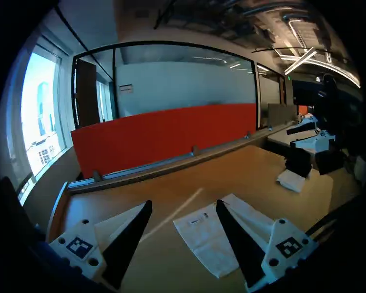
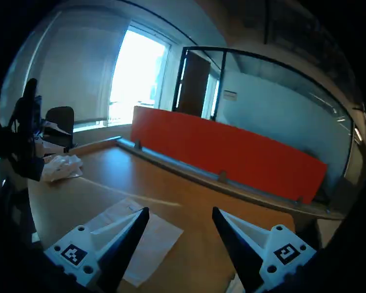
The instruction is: Fold towel
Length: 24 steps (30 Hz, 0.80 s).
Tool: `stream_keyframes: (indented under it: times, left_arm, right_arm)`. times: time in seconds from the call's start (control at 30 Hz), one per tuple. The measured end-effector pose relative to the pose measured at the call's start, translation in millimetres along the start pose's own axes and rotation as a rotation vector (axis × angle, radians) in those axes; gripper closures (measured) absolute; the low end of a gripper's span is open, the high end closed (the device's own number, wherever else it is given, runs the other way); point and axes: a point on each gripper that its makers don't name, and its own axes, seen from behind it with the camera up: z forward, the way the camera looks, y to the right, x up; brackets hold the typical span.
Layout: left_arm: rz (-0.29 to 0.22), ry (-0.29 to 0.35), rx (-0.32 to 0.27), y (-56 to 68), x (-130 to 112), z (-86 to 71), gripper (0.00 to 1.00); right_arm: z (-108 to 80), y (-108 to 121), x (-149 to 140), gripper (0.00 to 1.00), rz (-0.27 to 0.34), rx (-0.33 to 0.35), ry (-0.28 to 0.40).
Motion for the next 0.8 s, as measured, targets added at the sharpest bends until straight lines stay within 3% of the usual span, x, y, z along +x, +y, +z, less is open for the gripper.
stream_keyframes:
  times: [0.4, 0.6, 0.8]
  left_arm:
    - [0.039, -0.084, -0.096, 25.5, -38.4, 14.1, 0.03]
    - [0.056, -0.127, -0.119, 36.7, -69.1, 21.4, 0.03]
    - [0.043, -0.18, -0.135, 45.5, -103.0, 28.5, 0.03]
  right_arm:
    - [8.8, -32.7, -36.0, 0.0, -0.004, 0.126, -0.092]
    - [15.7, -45.3, -67.8, 0.0, -0.024, 0.149, -0.137]
    - [24.3, -53.9, -98.7, 0.0, -0.005, 0.159, -0.179]
